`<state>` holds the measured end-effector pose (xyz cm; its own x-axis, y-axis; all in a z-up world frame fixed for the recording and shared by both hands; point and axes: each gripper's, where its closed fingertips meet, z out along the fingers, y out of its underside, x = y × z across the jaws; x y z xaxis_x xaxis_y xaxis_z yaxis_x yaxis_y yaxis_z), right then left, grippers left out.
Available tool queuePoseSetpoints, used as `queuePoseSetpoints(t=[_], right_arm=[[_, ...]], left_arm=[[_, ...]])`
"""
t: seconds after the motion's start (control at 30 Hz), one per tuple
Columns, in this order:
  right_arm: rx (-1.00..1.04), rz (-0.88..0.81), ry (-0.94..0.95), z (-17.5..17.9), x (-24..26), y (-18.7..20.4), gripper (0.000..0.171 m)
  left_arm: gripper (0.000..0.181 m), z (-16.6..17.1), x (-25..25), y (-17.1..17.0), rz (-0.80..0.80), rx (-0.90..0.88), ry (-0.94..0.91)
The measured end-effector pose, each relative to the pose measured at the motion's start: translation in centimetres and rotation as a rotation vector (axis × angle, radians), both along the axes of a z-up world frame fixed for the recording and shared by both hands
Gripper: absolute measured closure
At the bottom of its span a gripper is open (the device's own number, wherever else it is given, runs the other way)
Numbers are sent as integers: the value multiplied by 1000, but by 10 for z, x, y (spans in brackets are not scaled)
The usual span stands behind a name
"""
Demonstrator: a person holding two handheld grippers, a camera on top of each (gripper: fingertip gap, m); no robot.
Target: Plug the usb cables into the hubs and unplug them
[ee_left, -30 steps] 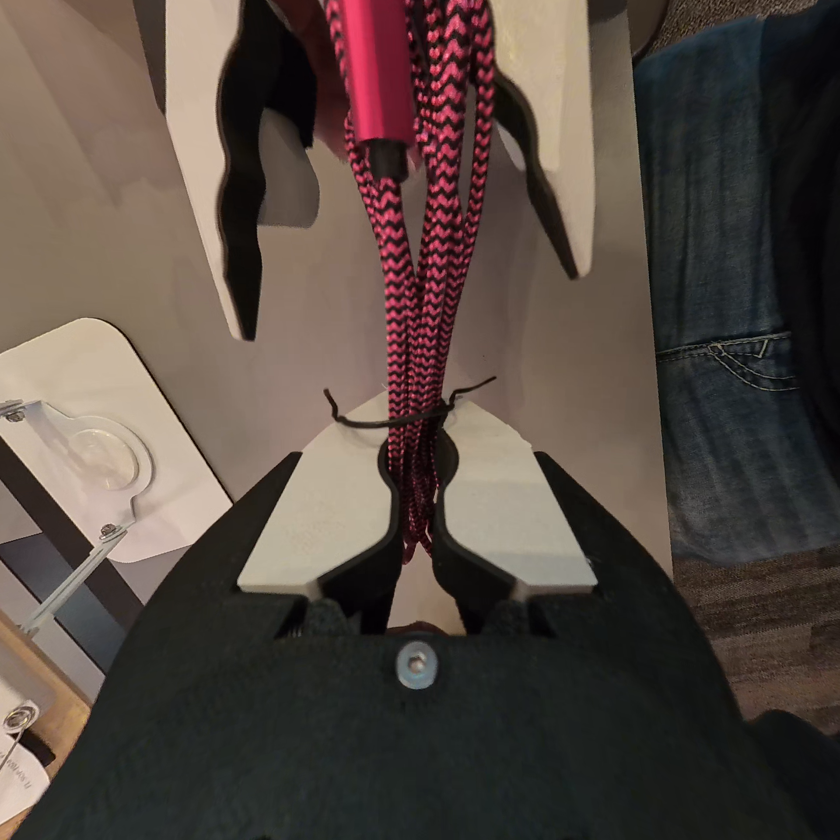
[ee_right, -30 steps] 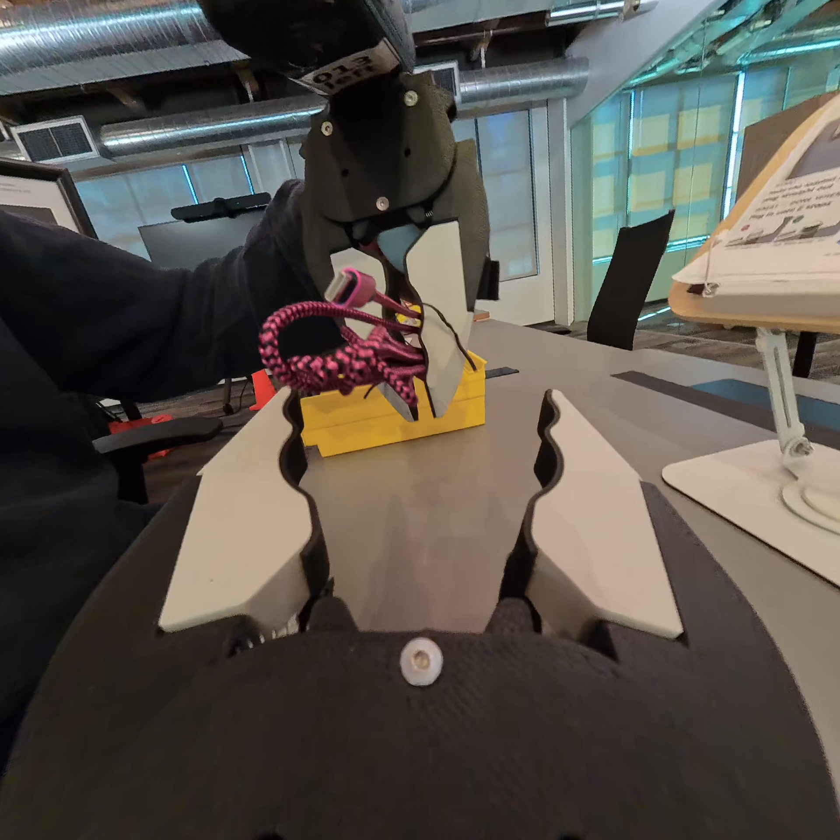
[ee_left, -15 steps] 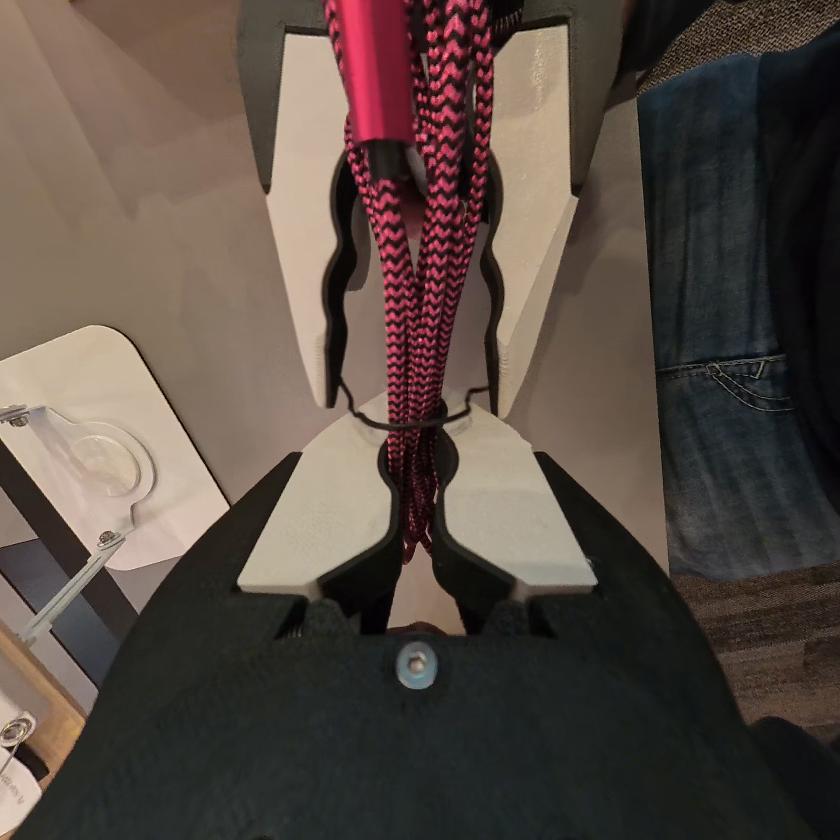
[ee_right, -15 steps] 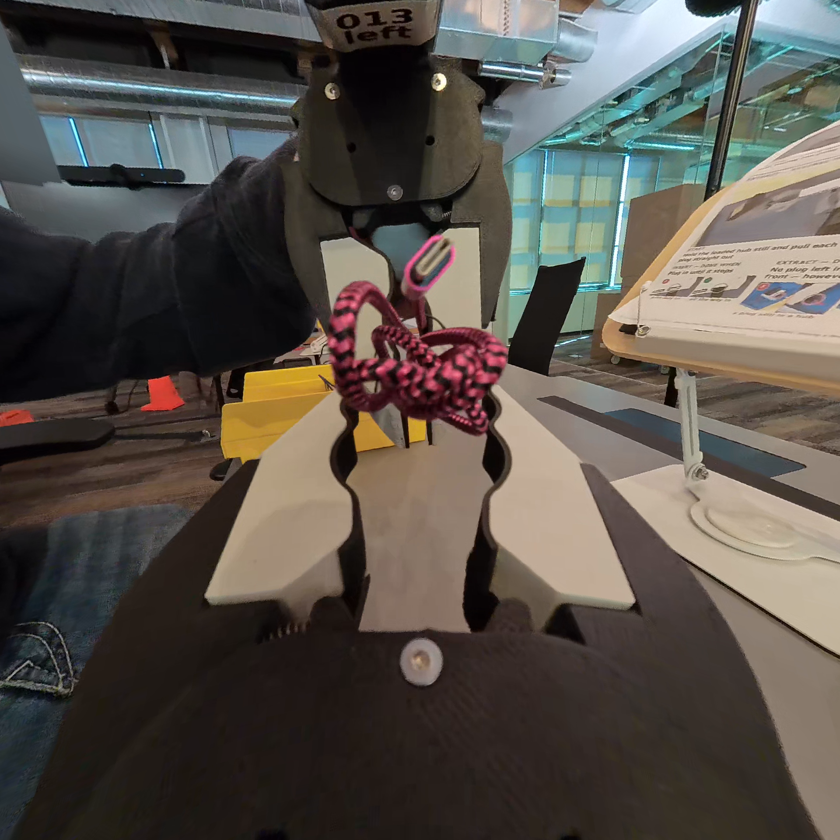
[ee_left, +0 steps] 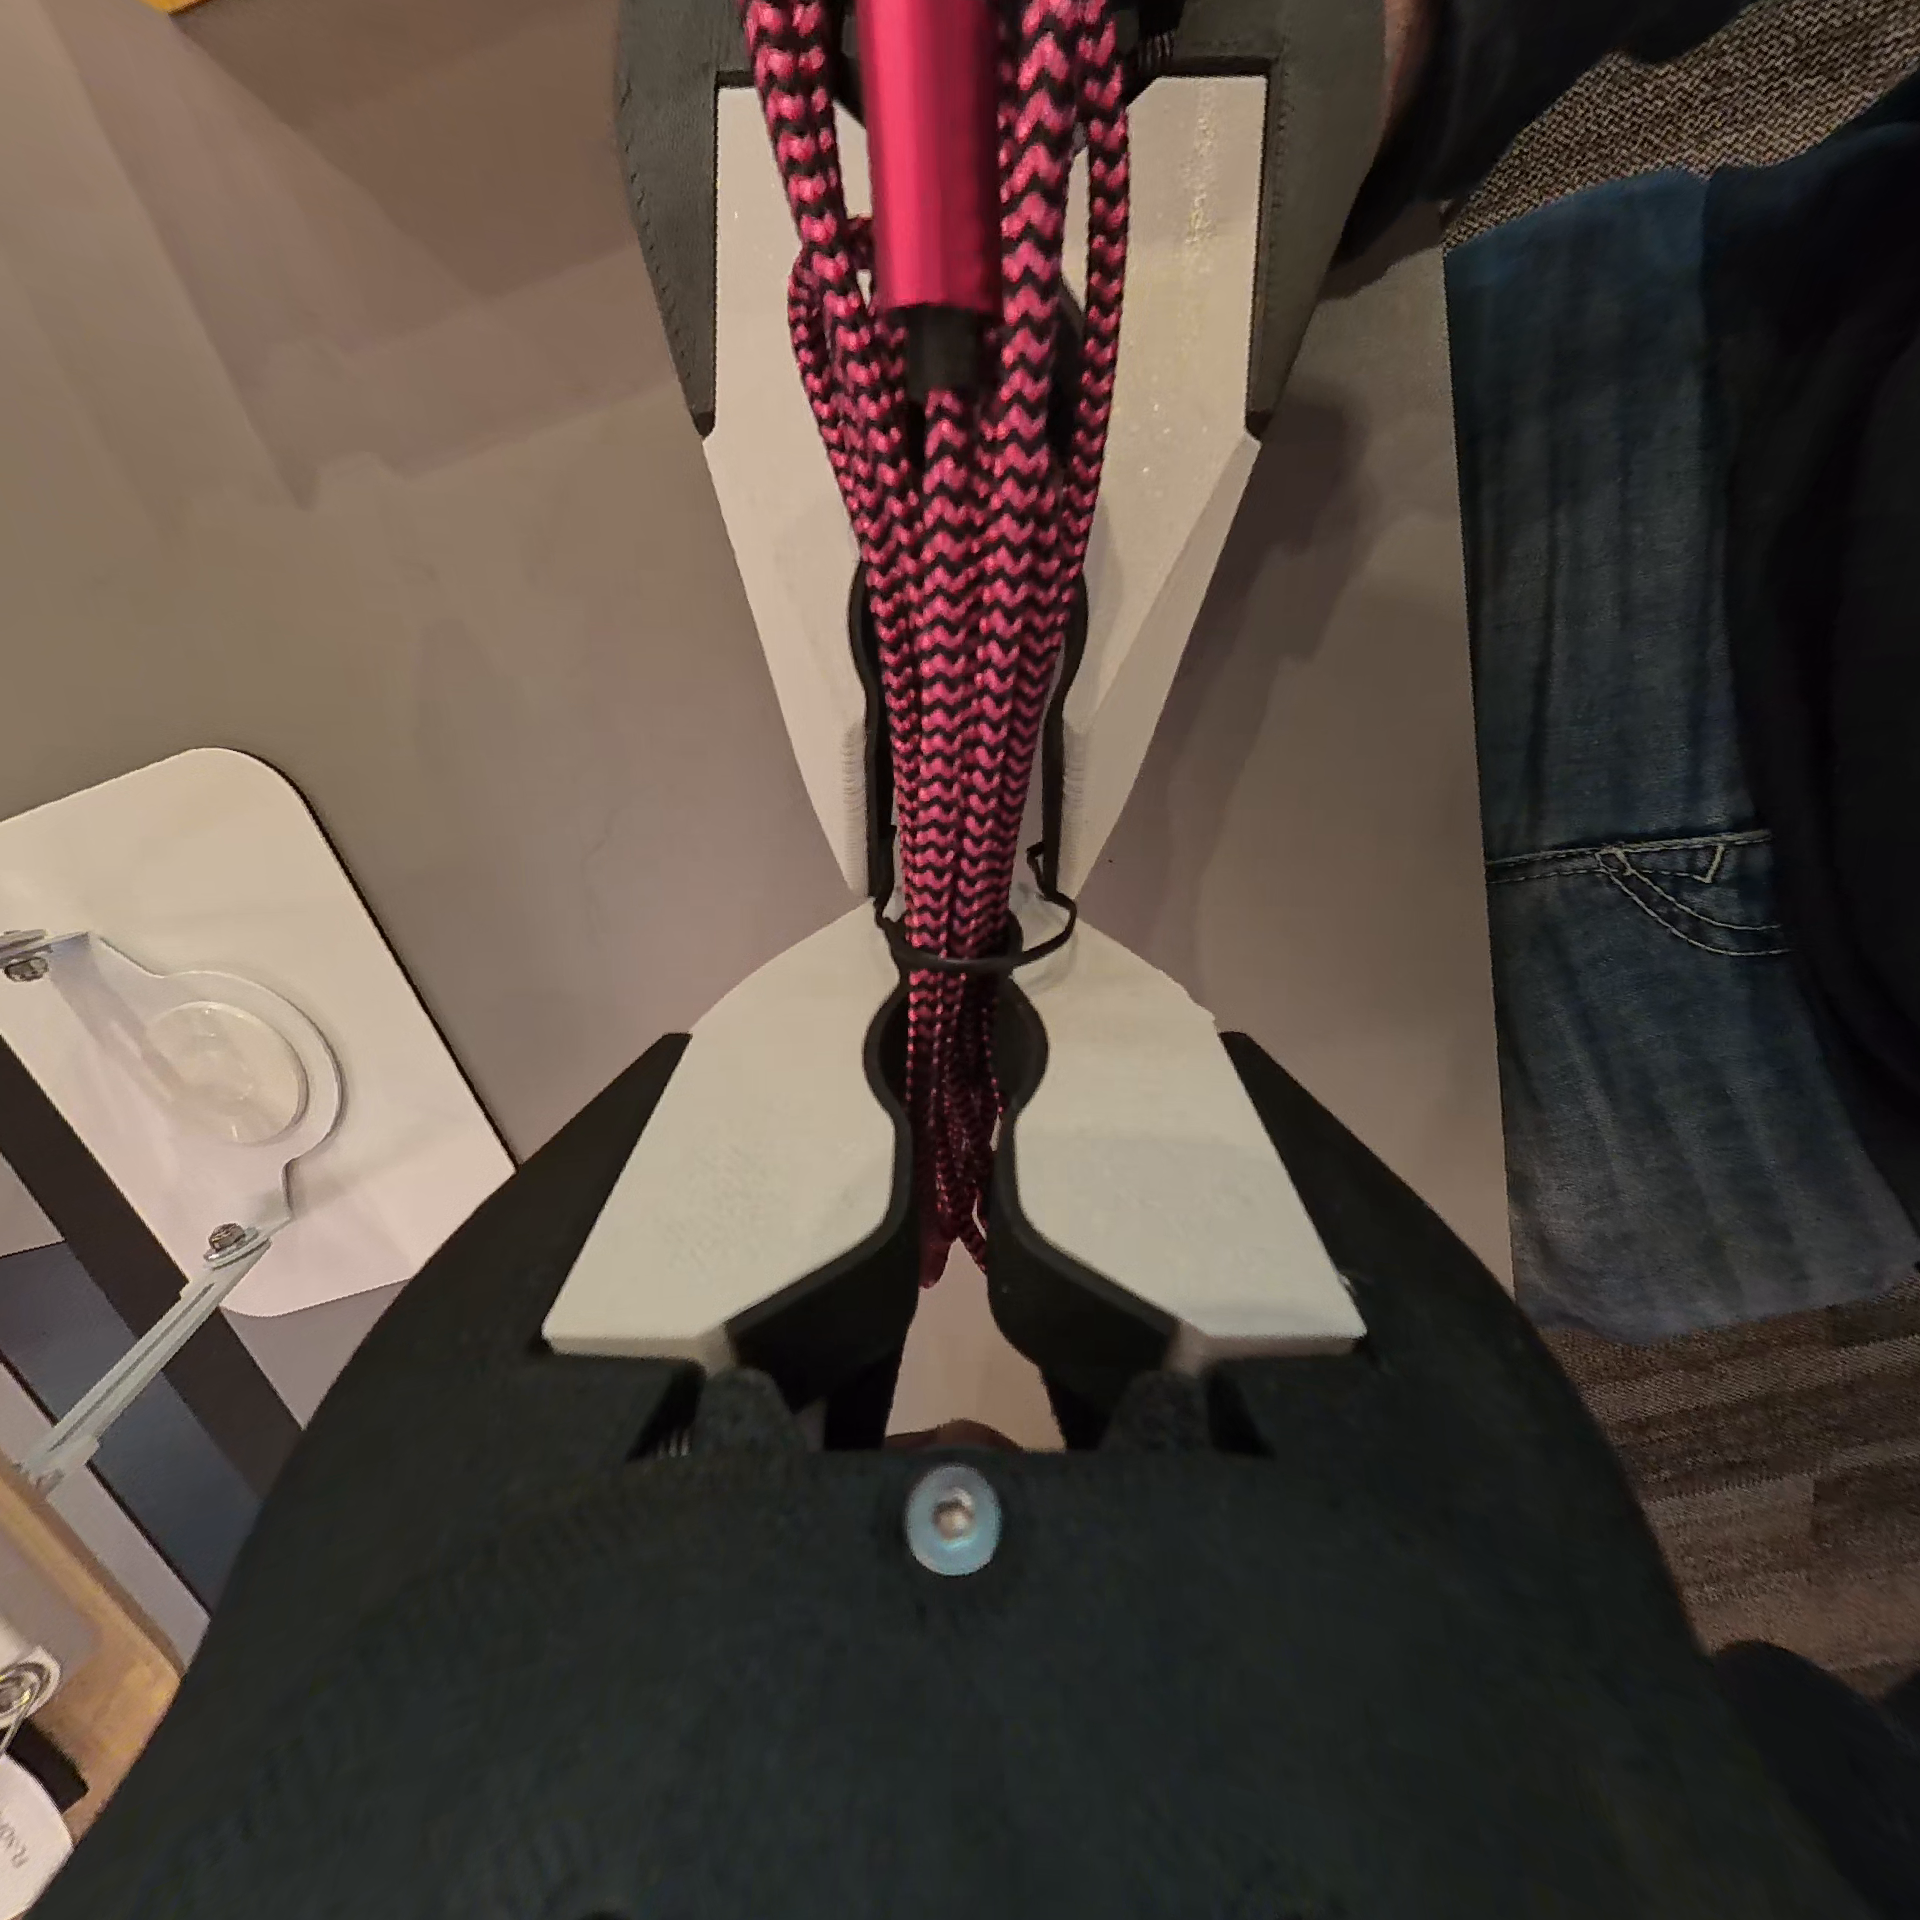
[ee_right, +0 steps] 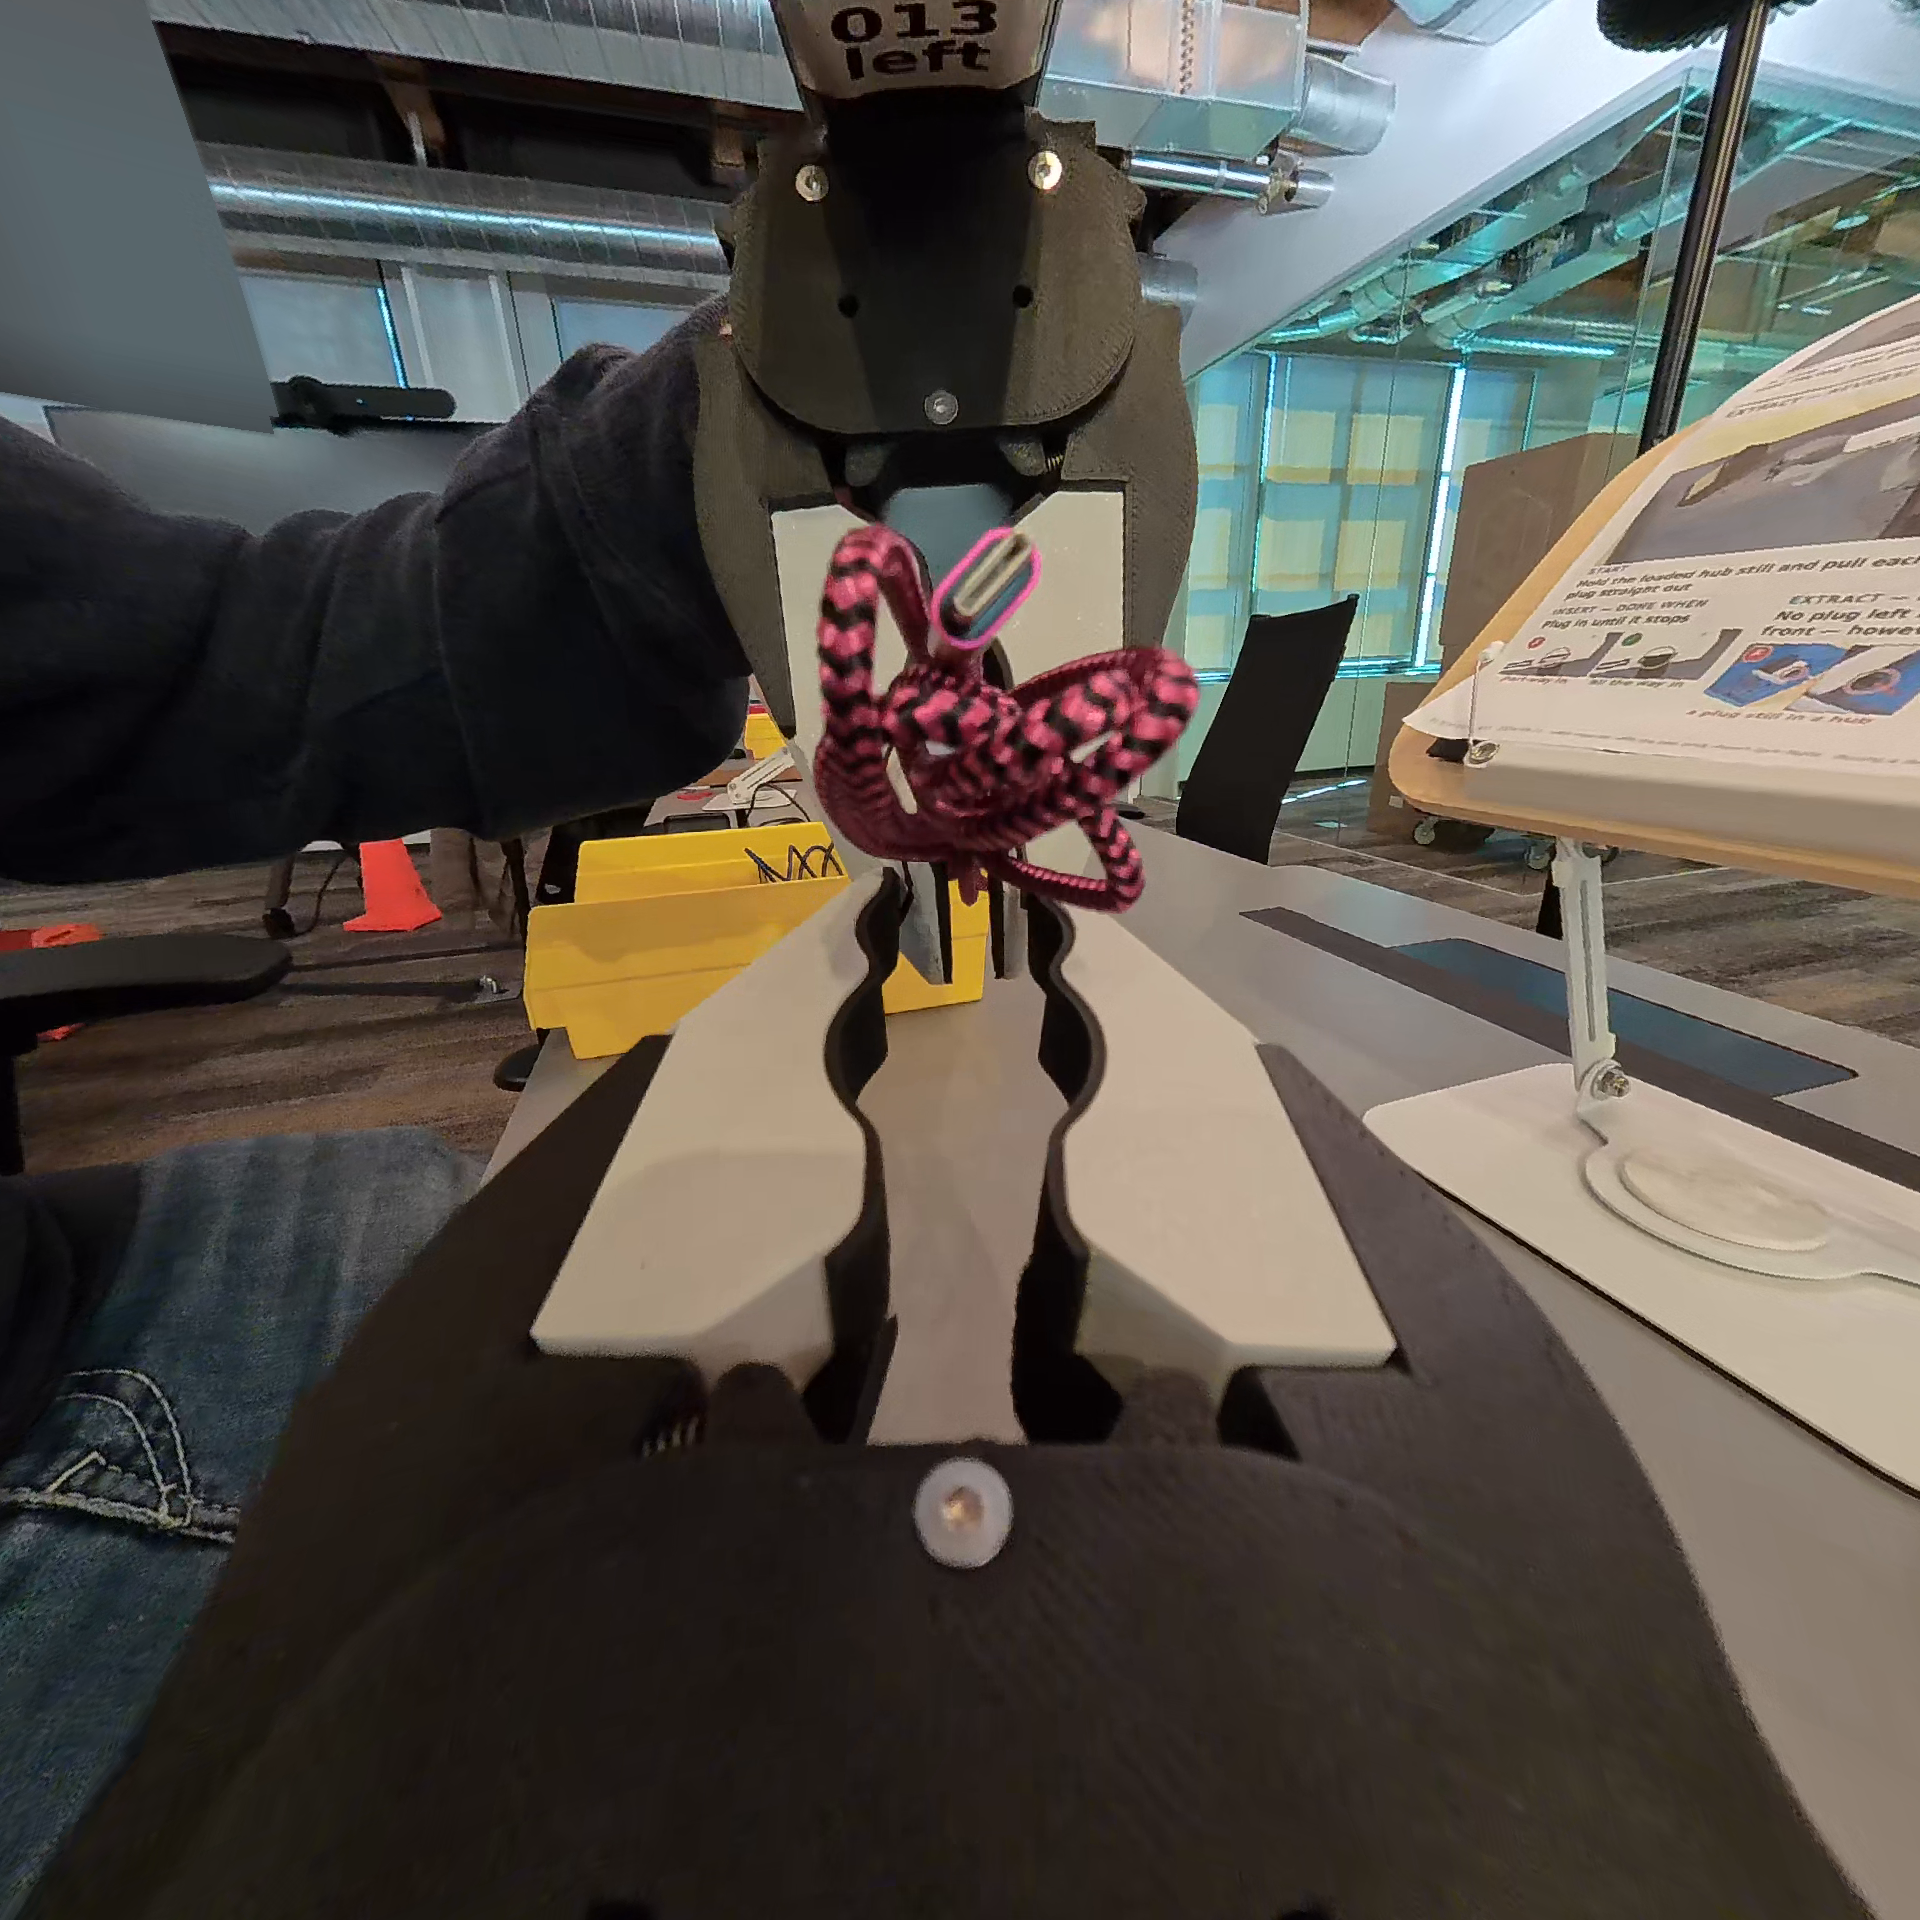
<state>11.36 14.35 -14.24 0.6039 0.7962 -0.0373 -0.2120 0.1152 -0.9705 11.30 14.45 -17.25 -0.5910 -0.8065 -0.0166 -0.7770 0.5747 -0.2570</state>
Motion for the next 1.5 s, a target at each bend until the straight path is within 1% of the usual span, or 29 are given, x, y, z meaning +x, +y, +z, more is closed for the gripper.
queuePoseSetpoints(t=[0.03, 0.23, 0.27, 0.3, 0.47, 0.5, 0.67, 0.8, 0.97, 1.23, 1.37, 1.5], right_arm=[[3, 5, 2, 0, 0, 0, 150], [-2, 47, 31, 0, 2, -3, 153], [-7, 45, 34, 0, 2, -3, 158], [-5, 49, 30, 0, 2, -3, 159], [1, 42, 20, 0, 4, -3, 161], [10, 55, 18, 0, 4, -6, 171], [8, 56, 11, 0, 5, -7, 171], [-29, 69, 24, 0, 7, -9, 171], [-92, 67, 58, 1, 11, -7, 171], [-86, -2, -28, -1, 12, -5, 171], [-98, 16, 30, 1, 14, -6, 171], [-155, 65, 111, -2, 14, -7, 171]], left_arm=[[174, 0, 0, -1, -2, -5, -1], [173, 1, 0, -4, -18, -18, 11], [174, 0, -1, -4, -23, -17, 17], [174, 0, -1, -5, -25, -17, 19], [174, 0, 1, -5, -26, -22, 20], [174, 0, 2, -5, -24, -24, 15], [174, 1, 4, -7, -31, -31, 7], [174, 2, 8, -8, -24, -36, -35], [174, 3, 14, -6, 30, -84, -114], [173, 3, 15, -8, 120, -190, -150], [173, 6, 17, -9, 137, -225, -177], [173, 8, 21, 1, 152, -136, -225]])
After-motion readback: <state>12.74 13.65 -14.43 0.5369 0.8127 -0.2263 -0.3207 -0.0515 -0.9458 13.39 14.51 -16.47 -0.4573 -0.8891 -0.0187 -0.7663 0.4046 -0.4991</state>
